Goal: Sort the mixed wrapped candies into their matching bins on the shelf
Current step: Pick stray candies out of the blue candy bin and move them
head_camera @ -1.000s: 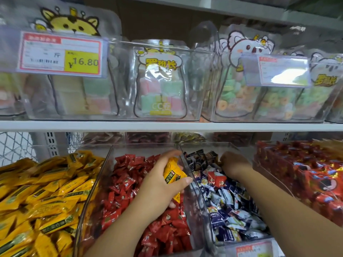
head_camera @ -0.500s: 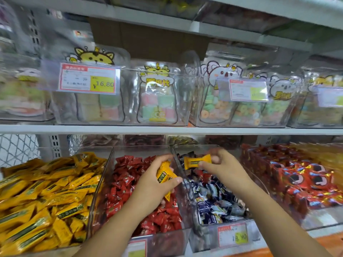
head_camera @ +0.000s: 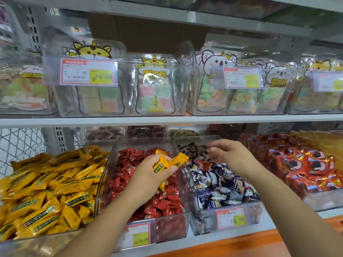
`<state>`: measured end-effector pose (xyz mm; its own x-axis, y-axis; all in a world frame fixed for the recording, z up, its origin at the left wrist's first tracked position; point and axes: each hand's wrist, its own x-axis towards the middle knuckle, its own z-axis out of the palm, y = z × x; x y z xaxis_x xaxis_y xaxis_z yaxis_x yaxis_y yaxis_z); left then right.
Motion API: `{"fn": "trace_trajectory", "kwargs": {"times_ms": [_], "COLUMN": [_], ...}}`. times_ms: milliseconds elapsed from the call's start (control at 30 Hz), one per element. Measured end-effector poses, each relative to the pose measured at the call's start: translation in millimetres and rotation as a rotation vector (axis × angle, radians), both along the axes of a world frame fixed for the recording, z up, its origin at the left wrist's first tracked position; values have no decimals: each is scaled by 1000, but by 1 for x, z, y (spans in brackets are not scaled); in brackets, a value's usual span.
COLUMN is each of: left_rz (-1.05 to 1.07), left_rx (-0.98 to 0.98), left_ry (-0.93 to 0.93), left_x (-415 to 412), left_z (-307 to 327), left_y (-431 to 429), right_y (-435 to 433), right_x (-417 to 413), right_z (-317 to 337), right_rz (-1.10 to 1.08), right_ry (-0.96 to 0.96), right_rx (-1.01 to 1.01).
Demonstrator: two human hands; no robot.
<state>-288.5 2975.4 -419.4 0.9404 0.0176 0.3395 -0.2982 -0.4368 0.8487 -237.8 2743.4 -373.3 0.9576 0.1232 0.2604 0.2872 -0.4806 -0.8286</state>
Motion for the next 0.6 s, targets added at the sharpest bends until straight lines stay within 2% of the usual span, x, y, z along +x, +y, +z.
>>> {"fn": "trace_trajectory", "kwargs": {"times_ms": [100, 267, 433, 500, 600], "left_rz": [69, 128, 156, 173, 167], "left_rx": [44, 27, 2, 12, 17], "left_ry": [-52, -74, -70, -63, -49], "left_x": [8, 16, 19, 20, 20], "left_z": [-6, -18, -16, -17, -19], "left_y": [3, 4, 6, 8, 9], "right_y": [-27, -21, 0, 5, 9], "right_x": [18, 44, 59, 64, 66], "right_z": [-20, -46, -56, -58, -60], "right_rz": [-138, -88, -64, -43, -30], "right_ry": [-9, -5, -73, -84, -115], "right_rx": [-239, -429, -798, -824, -758]}}
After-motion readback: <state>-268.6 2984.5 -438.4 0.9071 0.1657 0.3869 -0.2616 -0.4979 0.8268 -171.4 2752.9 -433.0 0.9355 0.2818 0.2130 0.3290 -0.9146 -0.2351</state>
